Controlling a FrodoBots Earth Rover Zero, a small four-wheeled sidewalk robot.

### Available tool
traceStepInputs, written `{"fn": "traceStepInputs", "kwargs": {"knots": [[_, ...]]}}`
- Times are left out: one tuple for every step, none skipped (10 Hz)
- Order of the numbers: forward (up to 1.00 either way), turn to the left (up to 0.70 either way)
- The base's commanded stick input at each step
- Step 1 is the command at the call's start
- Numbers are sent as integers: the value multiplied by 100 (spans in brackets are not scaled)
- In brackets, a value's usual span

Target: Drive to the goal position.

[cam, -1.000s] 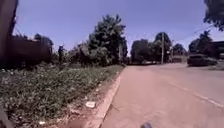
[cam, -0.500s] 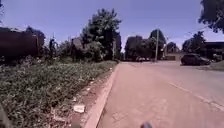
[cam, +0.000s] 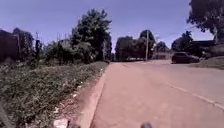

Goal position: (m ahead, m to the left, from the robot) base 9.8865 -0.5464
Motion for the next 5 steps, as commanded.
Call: {"fn": "traceStepInputs", "kwargs": {"knots": [[70, -35], [70, -35], [70, -31], [70, -15], [70, 0]]}}
